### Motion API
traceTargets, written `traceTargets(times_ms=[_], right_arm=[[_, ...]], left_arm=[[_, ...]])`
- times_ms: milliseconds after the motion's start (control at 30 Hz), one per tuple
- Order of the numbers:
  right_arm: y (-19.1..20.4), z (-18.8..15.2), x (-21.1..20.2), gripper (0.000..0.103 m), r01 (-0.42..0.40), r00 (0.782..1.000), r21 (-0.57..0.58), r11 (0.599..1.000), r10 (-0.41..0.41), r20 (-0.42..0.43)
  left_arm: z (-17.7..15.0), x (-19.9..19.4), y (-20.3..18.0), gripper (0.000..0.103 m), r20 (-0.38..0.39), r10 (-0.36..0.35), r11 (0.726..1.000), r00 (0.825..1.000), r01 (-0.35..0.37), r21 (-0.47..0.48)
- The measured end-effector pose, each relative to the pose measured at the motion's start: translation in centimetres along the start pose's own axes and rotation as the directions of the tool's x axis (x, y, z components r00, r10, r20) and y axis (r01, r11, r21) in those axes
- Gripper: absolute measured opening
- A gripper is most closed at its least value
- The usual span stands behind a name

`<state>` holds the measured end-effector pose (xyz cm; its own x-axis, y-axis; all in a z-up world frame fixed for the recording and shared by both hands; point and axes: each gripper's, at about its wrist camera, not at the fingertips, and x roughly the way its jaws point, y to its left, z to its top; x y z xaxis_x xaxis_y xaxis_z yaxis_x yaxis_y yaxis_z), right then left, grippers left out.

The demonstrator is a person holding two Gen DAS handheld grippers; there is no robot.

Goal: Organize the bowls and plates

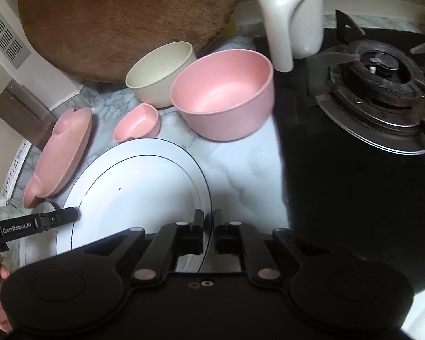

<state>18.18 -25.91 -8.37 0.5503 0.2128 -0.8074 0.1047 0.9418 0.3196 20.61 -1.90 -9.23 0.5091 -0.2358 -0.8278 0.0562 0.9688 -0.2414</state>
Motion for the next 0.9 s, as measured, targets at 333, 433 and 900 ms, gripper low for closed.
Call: traceTargets(times_ms=[333,433,900], right_arm=[[-2.7,-2.2,-2.8,0.007,0.019,1.0,-0.019,1.0,-0.02,-0.02],[-3.5,-2.8,-3.6,0.007,0.02,0.999,-0.012,1.0,-0.021,-0.027],[-4.2,-4.0,-4.9,0.008,0.047,0.999,-0.033,0.998,-0.047,-0.011]], left_arm=[[-3.0,-1.0,-3.0,0.014,-0.009,-0.037,0.998,0.999,0.038,0.06],[-3.9,-1.3,-3.8,0.014,-0.019,-0.044,0.996,0.999,0.045,0.08],[-5.9,-2.1,-5.4,0.014,-0.027,-0.059,0.991,0.998,0.061,0.123]])
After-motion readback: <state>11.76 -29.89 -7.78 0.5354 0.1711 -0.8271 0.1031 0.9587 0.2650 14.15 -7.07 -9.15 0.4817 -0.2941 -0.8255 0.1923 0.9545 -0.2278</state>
